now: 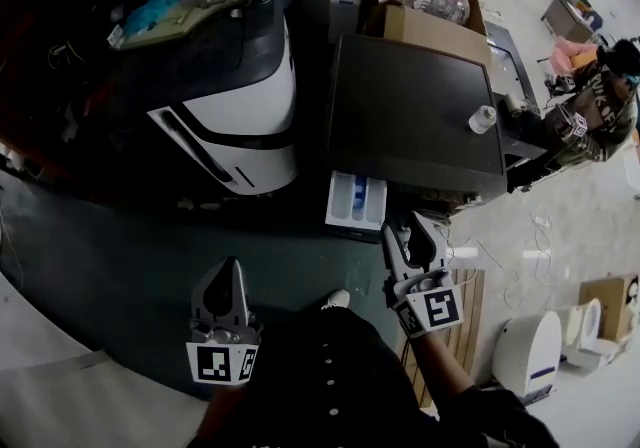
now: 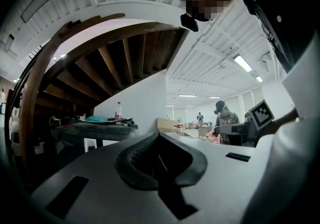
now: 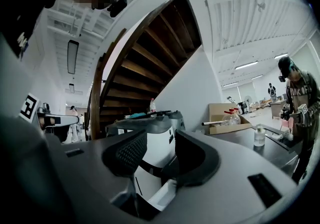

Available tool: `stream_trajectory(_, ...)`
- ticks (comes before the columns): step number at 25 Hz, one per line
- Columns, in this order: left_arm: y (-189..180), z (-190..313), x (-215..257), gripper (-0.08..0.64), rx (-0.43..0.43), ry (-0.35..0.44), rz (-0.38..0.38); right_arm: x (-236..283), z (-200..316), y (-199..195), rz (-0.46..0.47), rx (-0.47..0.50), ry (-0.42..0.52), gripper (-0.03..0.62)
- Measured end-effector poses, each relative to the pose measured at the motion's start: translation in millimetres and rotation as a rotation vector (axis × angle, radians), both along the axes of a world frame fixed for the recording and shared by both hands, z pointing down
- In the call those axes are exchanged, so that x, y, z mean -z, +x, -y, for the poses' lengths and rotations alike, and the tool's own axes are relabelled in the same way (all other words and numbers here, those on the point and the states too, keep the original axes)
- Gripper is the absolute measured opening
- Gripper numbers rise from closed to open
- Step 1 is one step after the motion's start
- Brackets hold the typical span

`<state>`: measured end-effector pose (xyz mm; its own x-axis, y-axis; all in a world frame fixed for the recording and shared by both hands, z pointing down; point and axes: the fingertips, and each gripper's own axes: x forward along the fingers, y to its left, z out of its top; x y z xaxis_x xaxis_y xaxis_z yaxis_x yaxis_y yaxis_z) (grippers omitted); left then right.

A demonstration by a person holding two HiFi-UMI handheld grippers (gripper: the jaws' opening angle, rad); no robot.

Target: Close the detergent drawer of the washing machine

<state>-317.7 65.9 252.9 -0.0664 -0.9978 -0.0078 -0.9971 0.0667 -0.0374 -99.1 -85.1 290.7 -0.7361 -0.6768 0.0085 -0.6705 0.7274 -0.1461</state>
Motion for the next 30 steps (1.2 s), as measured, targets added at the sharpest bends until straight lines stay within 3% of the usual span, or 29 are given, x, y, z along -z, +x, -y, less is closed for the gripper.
stream_trajectory(9,25,52,-26,0.015,-0.178,-0.042,-0.033,-49,4,11,-0.038,-0.111,-0.095,0.172)
stream_trajectory(17,33,86,-37,0.015,-0.351,-0.056,-0.028,-123,-5,-3,-0.157,-0.204,-0.24,0.176)
stream_trajectory(30,32,112,-89,0.015,-0.502,-0.201,-0.064,-219,-23,-17,-0.266,-0.299,-0.409,0.177)
